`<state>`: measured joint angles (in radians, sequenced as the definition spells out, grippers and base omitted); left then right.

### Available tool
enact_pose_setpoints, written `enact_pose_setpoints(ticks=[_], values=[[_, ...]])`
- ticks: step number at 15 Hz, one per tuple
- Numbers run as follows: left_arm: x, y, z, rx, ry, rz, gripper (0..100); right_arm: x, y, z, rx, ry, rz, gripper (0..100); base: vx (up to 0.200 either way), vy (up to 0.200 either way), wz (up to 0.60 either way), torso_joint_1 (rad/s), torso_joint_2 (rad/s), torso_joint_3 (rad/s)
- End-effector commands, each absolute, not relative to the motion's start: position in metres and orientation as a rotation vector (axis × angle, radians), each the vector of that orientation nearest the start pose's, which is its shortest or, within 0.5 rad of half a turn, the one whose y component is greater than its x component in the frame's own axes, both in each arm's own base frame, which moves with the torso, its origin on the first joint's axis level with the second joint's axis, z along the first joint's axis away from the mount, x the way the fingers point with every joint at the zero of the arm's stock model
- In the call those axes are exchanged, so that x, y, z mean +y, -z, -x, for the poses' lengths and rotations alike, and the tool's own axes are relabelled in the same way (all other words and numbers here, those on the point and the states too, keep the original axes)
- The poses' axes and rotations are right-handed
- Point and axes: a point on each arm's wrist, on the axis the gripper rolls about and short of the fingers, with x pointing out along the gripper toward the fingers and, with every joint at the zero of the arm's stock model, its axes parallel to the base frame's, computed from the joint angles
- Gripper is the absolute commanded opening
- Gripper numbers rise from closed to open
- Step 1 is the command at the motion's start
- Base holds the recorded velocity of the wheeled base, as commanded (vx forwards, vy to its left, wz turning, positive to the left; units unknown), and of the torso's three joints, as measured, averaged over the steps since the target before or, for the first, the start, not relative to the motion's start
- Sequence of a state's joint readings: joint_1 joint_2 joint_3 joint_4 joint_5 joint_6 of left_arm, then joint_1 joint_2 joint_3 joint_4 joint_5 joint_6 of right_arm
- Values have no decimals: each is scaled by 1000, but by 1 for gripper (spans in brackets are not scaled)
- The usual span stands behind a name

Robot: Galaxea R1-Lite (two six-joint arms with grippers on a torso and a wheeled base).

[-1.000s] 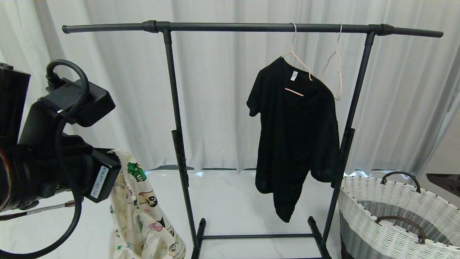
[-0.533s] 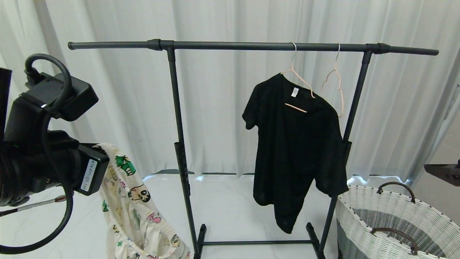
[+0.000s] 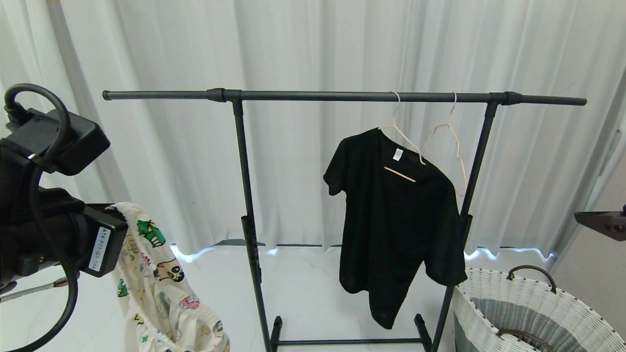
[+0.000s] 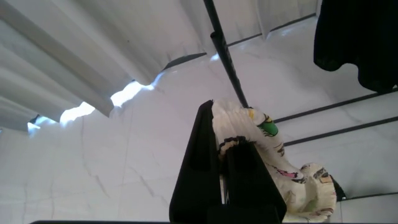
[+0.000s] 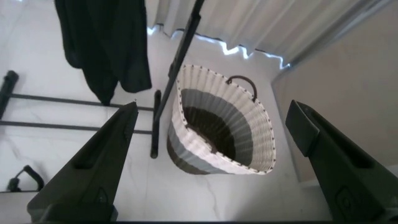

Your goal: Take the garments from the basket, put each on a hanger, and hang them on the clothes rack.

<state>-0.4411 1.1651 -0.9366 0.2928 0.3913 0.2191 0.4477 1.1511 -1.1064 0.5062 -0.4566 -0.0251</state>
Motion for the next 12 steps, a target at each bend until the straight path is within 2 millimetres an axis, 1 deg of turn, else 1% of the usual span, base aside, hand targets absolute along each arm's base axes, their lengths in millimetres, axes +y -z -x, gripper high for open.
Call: enact_pose_setpoints(ticks=[1, 8, 10, 12], values=[[-59, -259, -144, 472, 100, -426, 0, 53, -288, -134, 497, -2, 266, 100, 0, 0, 0, 217, -500, -295], [-59, -258, -144, 474, 103, -430, 0, 54, -286, -137, 494, 3, 254, 100, 0, 0, 0, 231, -505, -287], [-59, -256, -144, 481, 104, -435, 0, 55, -280, -146, 446, -16, 215, 100, 0, 0, 0, 181, -388, -212], [-59, -253, -144, 490, 109, -439, 0, 51, -268, -157, 402, -6, 198, 100, 0, 0, 0, 63, -122, -66]])
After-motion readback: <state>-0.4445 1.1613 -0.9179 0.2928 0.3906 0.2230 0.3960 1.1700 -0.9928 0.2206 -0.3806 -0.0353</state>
